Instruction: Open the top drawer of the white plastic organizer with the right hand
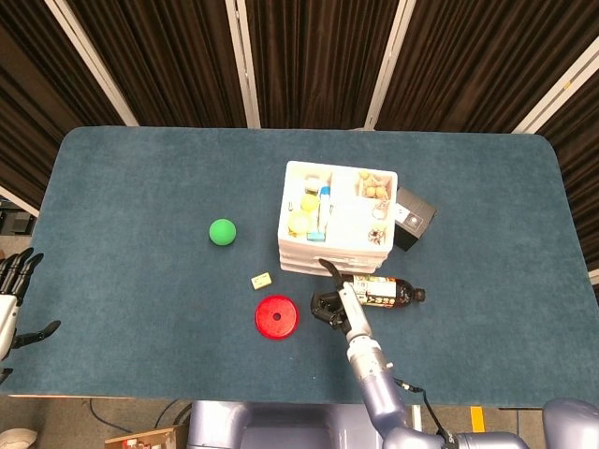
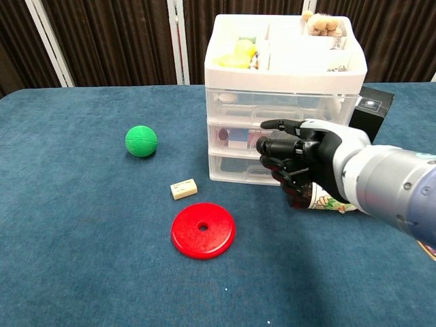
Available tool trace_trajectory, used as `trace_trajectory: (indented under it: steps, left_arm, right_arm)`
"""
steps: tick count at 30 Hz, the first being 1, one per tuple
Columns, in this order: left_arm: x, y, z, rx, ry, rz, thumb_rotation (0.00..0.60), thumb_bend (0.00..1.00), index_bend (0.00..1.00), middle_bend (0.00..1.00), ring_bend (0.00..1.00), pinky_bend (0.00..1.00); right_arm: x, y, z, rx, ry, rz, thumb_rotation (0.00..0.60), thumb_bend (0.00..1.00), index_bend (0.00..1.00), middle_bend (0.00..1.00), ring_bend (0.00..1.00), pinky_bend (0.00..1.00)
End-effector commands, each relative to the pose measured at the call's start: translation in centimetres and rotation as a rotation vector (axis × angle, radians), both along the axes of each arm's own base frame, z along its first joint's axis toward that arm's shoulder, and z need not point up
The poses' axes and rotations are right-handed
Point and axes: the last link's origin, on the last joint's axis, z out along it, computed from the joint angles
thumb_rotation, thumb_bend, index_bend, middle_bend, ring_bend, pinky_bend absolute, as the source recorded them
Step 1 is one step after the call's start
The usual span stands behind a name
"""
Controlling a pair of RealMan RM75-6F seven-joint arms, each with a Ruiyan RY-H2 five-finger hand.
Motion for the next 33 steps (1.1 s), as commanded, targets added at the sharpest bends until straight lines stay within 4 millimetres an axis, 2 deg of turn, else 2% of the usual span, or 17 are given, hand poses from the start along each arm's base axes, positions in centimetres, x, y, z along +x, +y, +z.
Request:
trace_trajectory:
  steps: [1, 12, 23, 33]
  left_arm:
    - [0.0, 0.0, 0.0, 0.0, -0.001, 0.001, 0.6, 0.03, 0.01, 0.0, 0.0, 0.06]
    - [0.0, 0.0, 0.0, -0.004, -0.001, 0.005, 0.6, 0.03, 0.01, 0.0, 0.0, 0.06]
    - [-0.1, 0.1, 0.0, -0.006, -0.007, 0.008, 0.6, 0.04, 0.01, 0.0, 0.0, 0.06]
    - [-0.1, 0.2, 0.0, -0.011, -0.007, 0.015, 0.6, 0.03, 0.01, 0.0, 0.0, 0.06]
  right_arm:
    - [0.1, -0.1, -0.2, -0.011, -0.015, -0.02, 0.6, 0.68, 0.0, 0.88, 0.83, 0.89]
    - [1.1, 0.3, -0.8, -0.038, -0.102, -0.08, 0.6, 0.68, 0.0, 0.88, 0.83, 0.89]
    - [1.3, -0.7, -1.1, -0.048, -0.15, -0.14, 0.6, 0.68, 0.01, 0.88, 0.83, 0.89]
    - [1.9, -1.5, -1.3, -0.041, -0.197, -0.172, 0.6, 0.7, 0.13, 0.88, 0.83, 0.89]
